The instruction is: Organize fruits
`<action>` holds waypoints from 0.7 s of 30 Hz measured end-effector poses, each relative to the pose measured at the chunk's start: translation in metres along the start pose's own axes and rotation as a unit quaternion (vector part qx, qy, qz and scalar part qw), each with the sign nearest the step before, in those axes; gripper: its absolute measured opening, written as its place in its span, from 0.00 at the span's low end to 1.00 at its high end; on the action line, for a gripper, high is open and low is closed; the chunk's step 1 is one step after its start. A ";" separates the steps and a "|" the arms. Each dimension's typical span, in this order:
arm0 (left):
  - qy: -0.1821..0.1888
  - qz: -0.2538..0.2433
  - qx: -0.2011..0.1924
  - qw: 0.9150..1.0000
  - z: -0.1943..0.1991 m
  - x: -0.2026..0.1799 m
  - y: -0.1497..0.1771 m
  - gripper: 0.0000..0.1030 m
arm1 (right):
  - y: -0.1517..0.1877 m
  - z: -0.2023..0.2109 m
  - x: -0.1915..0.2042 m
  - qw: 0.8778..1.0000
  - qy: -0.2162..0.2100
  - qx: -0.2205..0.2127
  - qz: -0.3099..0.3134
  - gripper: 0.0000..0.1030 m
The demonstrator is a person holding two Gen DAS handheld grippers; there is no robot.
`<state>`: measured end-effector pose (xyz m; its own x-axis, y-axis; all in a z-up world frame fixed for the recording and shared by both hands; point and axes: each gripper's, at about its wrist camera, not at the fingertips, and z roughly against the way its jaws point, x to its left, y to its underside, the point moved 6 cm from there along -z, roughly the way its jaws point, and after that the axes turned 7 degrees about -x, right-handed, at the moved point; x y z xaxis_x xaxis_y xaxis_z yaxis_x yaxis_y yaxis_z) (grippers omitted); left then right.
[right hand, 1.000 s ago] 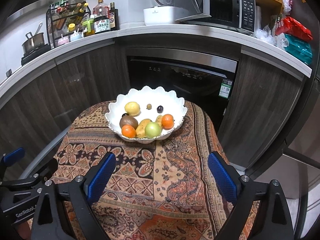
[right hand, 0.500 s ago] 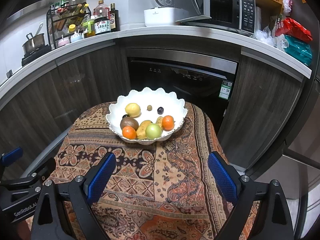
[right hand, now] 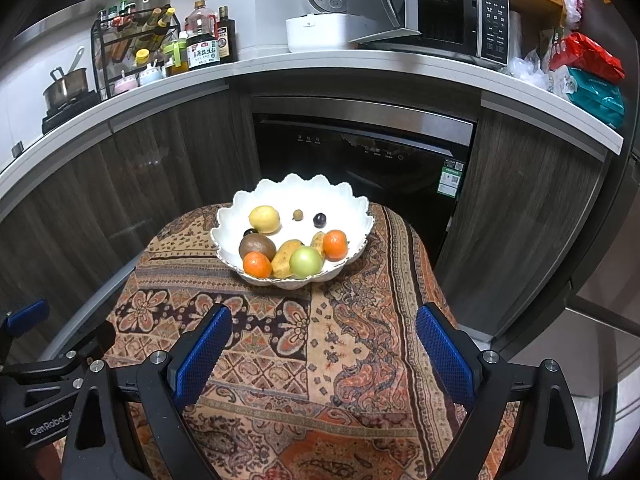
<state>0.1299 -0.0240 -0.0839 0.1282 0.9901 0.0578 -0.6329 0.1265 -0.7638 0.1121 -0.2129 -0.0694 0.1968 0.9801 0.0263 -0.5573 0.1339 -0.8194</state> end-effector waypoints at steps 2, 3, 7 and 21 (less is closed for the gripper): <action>0.001 0.000 0.000 1.000 0.000 0.000 0.000 0.97 | 0.000 0.000 0.000 1.000 0.000 0.000 0.000 0.91; 0.001 0.000 0.000 1.000 0.000 -0.001 0.000 0.97 | 0.000 0.000 -0.001 1.000 0.000 -0.001 0.000 0.91; 0.001 0.000 0.000 1.000 0.000 0.000 0.000 0.97 | 0.000 0.000 0.000 1.000 0.000 -0.001 0.000 0.91; 0.002 -0.001 0.000 1.000 -0.002 -0.005 0.000 0.97 | 0.001 0.000 -0.002 1.000 -0.001 0.000 -0.002 0.91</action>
<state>0.1307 -0.0287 -0.0851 0.1324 0.9896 0.0569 -0.6322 0.1285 -0.7641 0.1111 -0.2148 -0.0705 0.1981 0.9797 0.0307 -0.5566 0.1382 -0.8192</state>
